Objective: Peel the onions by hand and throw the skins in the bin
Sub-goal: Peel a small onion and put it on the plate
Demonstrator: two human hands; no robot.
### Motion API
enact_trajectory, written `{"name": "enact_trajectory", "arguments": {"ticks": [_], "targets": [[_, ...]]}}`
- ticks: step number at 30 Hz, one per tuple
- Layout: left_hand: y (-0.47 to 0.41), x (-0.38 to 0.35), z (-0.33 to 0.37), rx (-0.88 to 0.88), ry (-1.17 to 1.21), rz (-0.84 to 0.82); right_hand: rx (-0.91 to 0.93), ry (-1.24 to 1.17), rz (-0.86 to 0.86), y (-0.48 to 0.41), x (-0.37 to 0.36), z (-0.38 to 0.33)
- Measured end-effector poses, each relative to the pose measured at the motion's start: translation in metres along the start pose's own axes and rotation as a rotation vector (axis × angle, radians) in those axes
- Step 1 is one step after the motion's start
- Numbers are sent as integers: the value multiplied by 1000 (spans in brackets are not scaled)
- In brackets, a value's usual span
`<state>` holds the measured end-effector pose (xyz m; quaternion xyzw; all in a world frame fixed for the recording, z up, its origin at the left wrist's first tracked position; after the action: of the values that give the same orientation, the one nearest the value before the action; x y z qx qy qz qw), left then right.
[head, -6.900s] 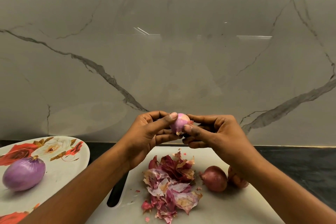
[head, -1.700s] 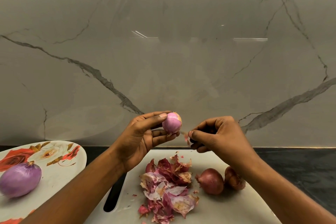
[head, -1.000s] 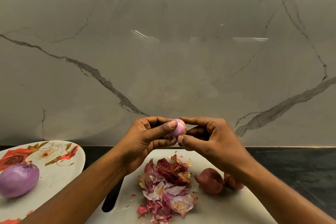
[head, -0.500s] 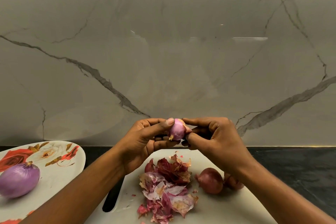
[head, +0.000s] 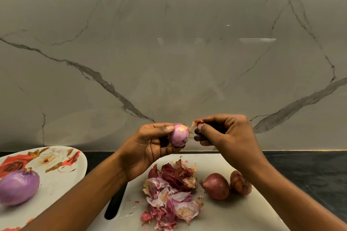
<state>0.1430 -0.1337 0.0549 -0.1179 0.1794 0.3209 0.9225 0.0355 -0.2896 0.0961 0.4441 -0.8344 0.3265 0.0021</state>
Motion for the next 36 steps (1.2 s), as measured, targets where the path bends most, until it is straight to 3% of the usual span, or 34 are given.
{"name": "enact_trajectory", "arguments": {"ticks": [5,12,19,36], "targets": [[-1,1,1,-2,38,-10,-34,46,47,-3,6,6],[-4,5,7,-76,-41,21,-77,118,-114,0,-12,10],[-3,4,8,-105,-94,4,53,165,-150,6,-17,-5],[-3,3,3,-83,-173,6,131,136,-138,7,-15,-12]]}}
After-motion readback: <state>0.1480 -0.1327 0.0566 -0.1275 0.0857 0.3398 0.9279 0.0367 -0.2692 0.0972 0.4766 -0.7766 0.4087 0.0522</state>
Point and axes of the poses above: each hand's wrist, its own y-axis away from the middle knuckle, its own x-axis out of the back of the hand, z = x × y, the point moved 9 cm from there along -y, towards the middle knuckle, and after that the axes turned 5 degrees about y, right-handed, at the moved point
